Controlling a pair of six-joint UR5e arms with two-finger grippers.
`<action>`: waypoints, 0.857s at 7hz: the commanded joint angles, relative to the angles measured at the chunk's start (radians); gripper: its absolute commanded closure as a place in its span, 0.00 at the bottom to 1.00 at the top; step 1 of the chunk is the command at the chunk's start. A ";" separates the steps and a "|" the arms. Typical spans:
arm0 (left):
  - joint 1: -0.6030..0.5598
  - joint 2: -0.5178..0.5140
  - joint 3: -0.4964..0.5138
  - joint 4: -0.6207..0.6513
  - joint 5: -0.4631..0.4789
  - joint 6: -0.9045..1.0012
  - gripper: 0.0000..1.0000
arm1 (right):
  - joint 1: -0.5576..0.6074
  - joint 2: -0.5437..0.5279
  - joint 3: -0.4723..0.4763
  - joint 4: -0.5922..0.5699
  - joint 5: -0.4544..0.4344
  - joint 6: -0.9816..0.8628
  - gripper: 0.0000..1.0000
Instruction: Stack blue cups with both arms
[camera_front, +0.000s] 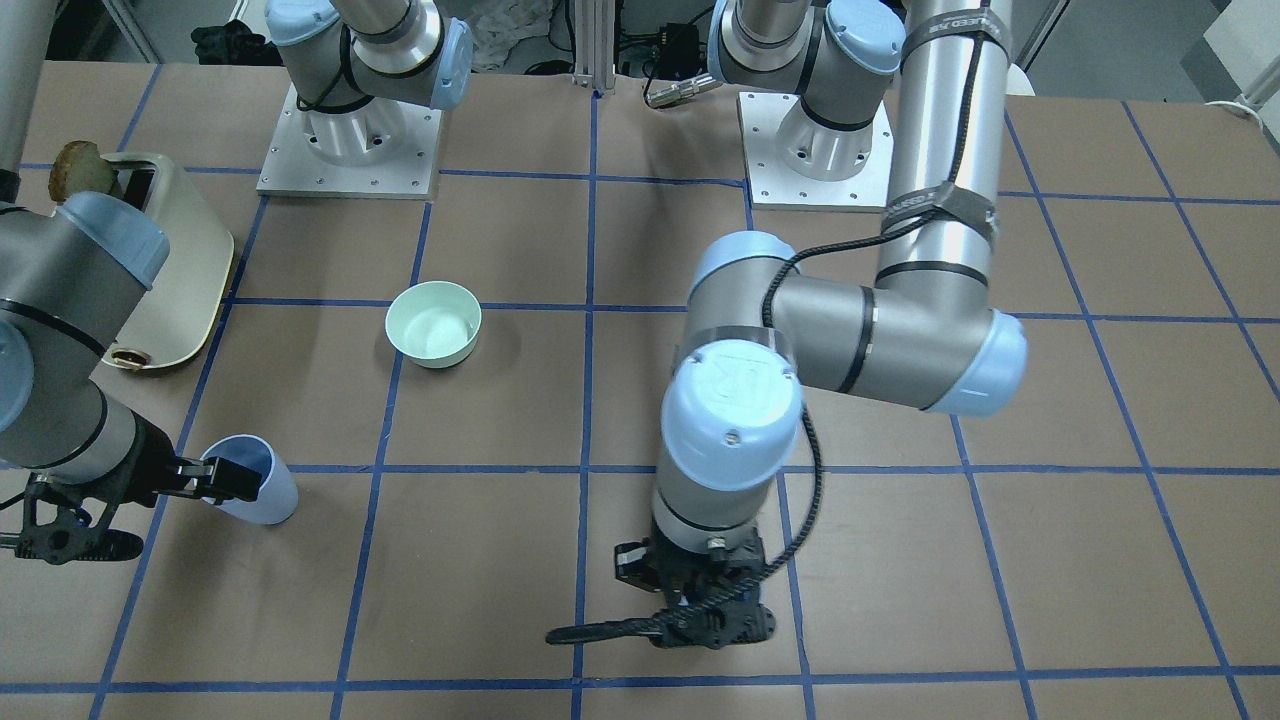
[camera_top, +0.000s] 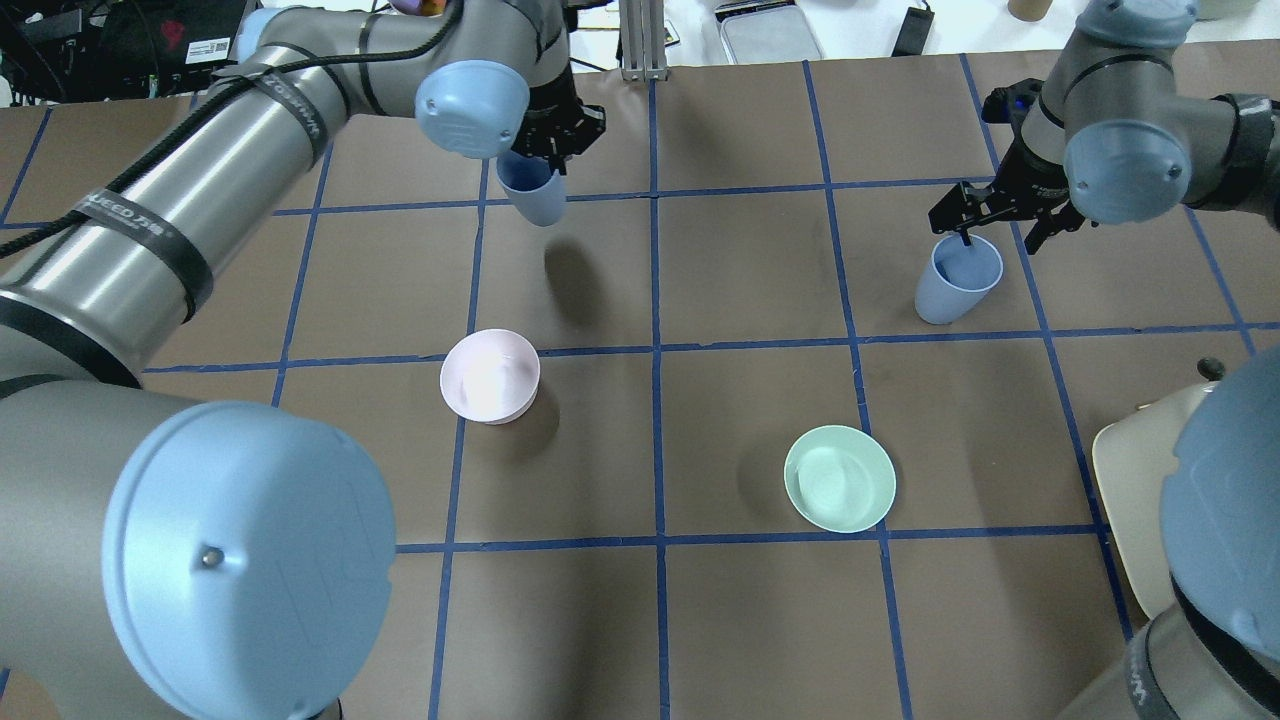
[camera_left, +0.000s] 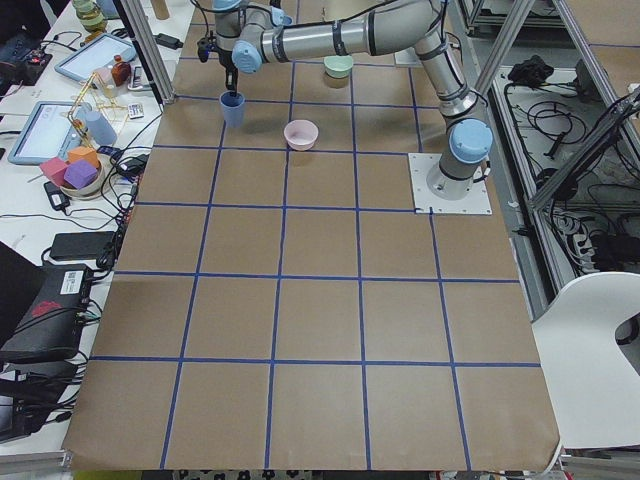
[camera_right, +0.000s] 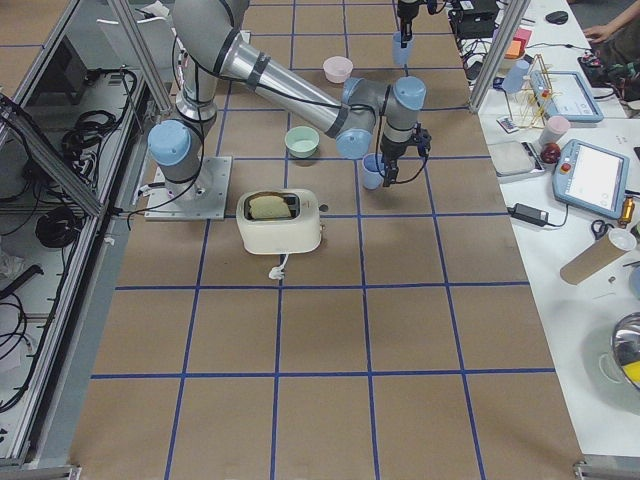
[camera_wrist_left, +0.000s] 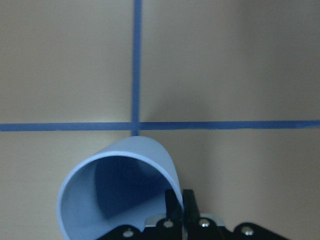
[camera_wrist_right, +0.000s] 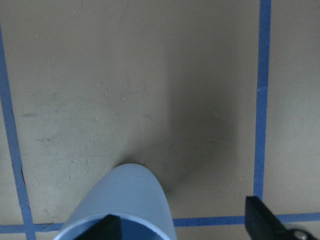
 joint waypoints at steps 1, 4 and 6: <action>-0.097 -0.022 -0.003 0.021 -0.020 -0.109 1.00 | 0.000 -0.006 0.004 0.000 0.000 0.000 0.07; -0.136 -0.021 -0.015 0.010 -0.071 -0.111 1.00 | 0.000 -0.036 0.015 0.005 -0.003 0.003 0.03; -0.136 -0.016 -0.061 0.017 -0.054 -0.074 0.01 | 0.000 -0.035 0.076 -0.009 0.000 0.003 0.04</action>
